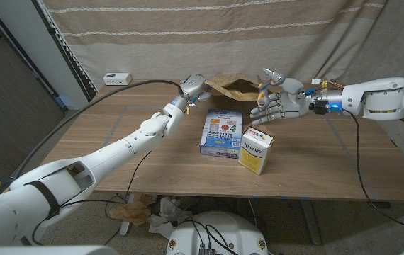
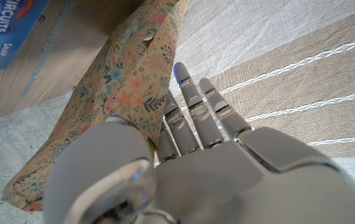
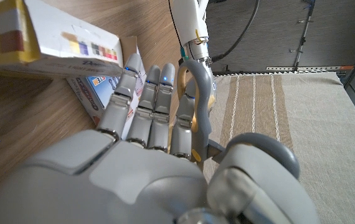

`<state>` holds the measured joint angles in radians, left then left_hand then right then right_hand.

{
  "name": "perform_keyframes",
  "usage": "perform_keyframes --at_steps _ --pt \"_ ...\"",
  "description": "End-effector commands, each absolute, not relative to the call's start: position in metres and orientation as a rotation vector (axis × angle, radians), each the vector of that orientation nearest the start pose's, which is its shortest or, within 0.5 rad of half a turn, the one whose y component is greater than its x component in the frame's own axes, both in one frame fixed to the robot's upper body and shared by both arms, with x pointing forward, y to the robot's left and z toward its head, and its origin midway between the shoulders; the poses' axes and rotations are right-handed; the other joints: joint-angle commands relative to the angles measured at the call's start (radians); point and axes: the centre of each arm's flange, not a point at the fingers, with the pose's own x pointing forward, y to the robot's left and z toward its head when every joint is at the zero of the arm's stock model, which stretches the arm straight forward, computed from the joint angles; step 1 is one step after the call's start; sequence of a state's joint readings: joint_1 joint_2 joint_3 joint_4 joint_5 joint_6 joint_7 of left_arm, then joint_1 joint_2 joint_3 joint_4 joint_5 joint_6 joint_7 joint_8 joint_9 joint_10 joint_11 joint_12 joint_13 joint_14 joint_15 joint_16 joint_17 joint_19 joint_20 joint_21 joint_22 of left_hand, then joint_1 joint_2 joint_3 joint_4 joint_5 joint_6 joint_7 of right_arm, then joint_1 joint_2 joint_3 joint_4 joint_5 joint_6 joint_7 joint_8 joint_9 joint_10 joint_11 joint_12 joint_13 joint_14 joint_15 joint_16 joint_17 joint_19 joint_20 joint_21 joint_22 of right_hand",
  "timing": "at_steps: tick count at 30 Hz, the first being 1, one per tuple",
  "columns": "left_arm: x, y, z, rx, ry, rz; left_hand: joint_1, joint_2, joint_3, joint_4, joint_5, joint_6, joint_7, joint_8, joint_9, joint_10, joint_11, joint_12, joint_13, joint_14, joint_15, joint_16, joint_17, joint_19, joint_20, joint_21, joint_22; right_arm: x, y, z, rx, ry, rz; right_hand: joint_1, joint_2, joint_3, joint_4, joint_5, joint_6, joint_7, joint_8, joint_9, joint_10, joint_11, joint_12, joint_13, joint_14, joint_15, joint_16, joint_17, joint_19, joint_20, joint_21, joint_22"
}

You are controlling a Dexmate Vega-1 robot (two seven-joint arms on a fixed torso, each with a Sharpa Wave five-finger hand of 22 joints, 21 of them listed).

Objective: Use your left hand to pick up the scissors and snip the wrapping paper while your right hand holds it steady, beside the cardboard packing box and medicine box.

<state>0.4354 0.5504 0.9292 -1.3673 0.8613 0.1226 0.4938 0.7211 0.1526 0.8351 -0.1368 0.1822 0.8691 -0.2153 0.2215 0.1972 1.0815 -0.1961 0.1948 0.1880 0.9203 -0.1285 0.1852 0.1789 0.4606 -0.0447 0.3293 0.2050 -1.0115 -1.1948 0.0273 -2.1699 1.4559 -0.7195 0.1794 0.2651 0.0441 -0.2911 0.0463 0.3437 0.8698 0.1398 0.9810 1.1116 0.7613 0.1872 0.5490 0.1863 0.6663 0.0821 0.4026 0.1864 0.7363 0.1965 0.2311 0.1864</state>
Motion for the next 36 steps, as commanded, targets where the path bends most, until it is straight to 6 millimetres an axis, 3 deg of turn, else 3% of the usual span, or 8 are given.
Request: perform_keyframes --at_steps 1,36 --pt "0.639 0.124 0.072 1.572 -1.122 0.324 0.001 0.009 0.007 -0.002 0.005 0.006 0.002 0.0 0.003 0.007 -0.005 0.004 0.003 -0.002 -0.111 0.001 0.004 -0.003 -0.075 0.006 -0.001 0.452 -0.263 0.078 -0.127 0.014 0.777 -0.006 0.006 -0.001 0.007 0.0 0.039 0.048 0.59 0.128 0.011 0.0 -0.002 0.002 0.016 0.0 -0.002 0.0 0.004 0.001 -0.003 0.001" --pt "0.644 0.126 0.077 1.571 -1.137 0.316 -0.002 0.01 0.008 -0.001 0.005 -0.007 0.001 -0.004 0.003 0.005 -0.005 0.004 0.004 -0.006 -0.111 0.0 0.004 -0.006 -0.075 0.01 -0.001 0.468 -0.259 0.081 -0.121 0.022 0.767 -0.007 0.02 0.005 0.008 -0.004 0.038 0.048 0.594 0.128 0.022 0.001 -0.018 0.002 0.031 -0.003 -0.013 0.0 0.007 -0.004 -0.006 0.001"
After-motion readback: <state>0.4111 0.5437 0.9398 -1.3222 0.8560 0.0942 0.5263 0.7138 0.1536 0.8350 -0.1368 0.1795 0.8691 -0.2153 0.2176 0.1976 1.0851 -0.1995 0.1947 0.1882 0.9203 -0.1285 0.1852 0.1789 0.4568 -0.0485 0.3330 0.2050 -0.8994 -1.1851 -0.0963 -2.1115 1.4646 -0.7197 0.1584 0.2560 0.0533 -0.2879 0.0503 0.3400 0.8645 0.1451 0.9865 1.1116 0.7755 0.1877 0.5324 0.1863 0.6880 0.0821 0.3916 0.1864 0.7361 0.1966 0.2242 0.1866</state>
